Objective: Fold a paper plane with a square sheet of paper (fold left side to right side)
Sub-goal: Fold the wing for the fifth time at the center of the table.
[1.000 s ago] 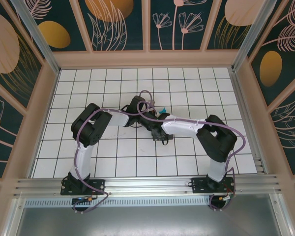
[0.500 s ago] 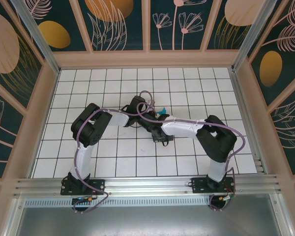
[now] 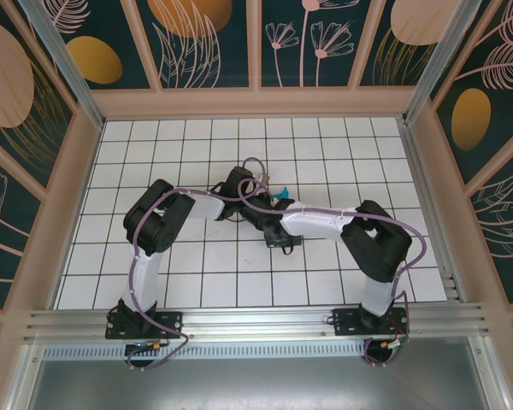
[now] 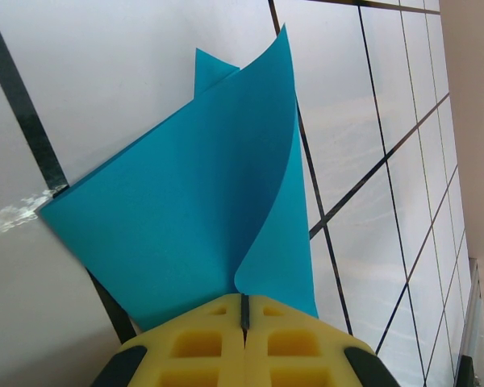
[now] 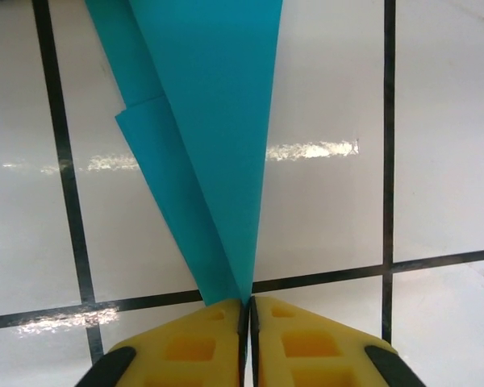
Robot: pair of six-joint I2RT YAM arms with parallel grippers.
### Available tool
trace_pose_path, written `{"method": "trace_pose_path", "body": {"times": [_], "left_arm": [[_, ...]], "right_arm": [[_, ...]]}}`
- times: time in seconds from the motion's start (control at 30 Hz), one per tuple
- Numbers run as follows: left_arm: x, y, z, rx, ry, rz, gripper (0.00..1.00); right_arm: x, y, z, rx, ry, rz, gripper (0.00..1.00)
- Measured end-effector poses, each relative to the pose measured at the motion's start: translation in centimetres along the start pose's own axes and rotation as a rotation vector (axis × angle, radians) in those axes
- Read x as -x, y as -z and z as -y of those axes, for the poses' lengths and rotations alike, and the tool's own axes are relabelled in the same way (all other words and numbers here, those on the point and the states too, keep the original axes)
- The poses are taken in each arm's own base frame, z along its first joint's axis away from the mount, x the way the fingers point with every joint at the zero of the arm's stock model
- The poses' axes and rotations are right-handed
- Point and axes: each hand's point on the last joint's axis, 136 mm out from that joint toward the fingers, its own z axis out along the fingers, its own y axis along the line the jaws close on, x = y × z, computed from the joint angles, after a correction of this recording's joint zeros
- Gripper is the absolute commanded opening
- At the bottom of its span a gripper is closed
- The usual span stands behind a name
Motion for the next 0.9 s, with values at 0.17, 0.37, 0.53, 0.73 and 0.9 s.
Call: {"method": "trace_pose_path", "body": {"times": [0.17, 0.37, 0.53, 0.73, 0.9], "left_arm": [[0.0, 0.0, 0.0, 0.0, 0.0, 0.0, 0.0], [0.0, 0.0, 0.0, 0.0, -0.001, 0.0, 0.0], [0.0, 0.0, 0.0, 0.0, 0.0, 0.0, 0.0], [0.0, 0.0, 0.0, 0.0, -0.003, -0.001, 0.0], [0.0, 0.0, 0.0, 0.001, -0.003, -0.002, 0.0]], "right_arm": [[-0.6, -0.1, 0.1, -0.006, 0.014, -0.006, 0.17], [-0.8, -0.2, 0.1, -0.008, 0.017, -0.008, 0.14], [-1.0, -0.3, 0.3, -0.013, 0.016, -0.012, 0.13], [-1.4, -0.7, 0.4, -0.013, 0.006, -0.02, 0.1], [-1.3, -0.5, 0.4, -0.008, -0.003, -0.016, 0.16]]}}
